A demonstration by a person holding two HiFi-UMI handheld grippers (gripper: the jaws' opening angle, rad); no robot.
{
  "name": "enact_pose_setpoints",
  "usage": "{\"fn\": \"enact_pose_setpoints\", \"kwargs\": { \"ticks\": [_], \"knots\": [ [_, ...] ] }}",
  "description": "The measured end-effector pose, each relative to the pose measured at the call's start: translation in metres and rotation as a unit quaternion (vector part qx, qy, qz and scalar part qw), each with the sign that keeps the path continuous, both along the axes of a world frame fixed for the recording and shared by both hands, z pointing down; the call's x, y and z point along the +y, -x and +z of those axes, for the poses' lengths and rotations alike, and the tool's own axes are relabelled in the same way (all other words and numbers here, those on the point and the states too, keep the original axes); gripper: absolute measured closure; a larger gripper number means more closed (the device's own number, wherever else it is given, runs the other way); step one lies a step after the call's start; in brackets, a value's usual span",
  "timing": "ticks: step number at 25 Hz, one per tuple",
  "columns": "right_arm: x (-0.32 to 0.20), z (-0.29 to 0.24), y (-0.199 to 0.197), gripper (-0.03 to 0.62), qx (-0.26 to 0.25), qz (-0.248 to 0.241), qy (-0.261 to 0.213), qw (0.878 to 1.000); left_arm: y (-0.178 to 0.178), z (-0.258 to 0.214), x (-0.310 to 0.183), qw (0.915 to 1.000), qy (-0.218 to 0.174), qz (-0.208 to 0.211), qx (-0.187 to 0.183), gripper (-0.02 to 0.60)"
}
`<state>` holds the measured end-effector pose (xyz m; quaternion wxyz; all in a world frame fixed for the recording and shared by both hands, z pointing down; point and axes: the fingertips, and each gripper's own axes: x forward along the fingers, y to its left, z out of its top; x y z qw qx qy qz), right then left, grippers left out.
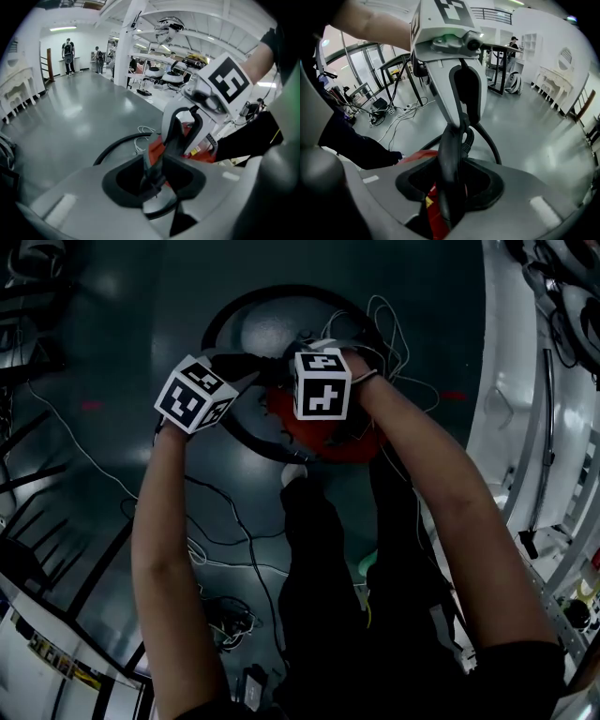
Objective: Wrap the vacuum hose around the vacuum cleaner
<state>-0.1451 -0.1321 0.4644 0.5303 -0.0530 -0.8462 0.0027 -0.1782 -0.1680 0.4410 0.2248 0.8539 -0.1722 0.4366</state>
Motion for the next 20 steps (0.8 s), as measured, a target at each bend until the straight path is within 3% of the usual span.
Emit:
{"fn": "enact_pose_setpoints", "kwargs": {
  "ticks": [6,10,13,16,20],
  "knots": [
    [0.042,-0.015,0.019,0.428,-0.004,0.048,0.021,0.999,0.017,-0.011,0.038,0.9992,0.032,0.014,0.020,0.451],
    [0.073,-0.026,0.026,0.428,0.024,0.027,-0.021,0.999,0.023,-0.018,0.069,0.9977,0.047,0.045,0.018,0.445],
    [0.087,-0.036,0.023,0.428,0.034,0.032,-0.024,0.999,0.022,-0.028,0.082,0.9976,0.052,0.030,0.035,0.451],
    [0.090,-0.050,0.020,0.428,0.024,0.062,-0.012,0.998,0.020,-0.042,0.081,0.9971,0.054,0.006,0.053,0.449],
    [0.108,-0.060,0.009,0.428,0.002,0.111,0.010,0.994,0.006,-0.053,0.092,0.9971,0.049,0.008,0.057,0.448]
  ]
}}
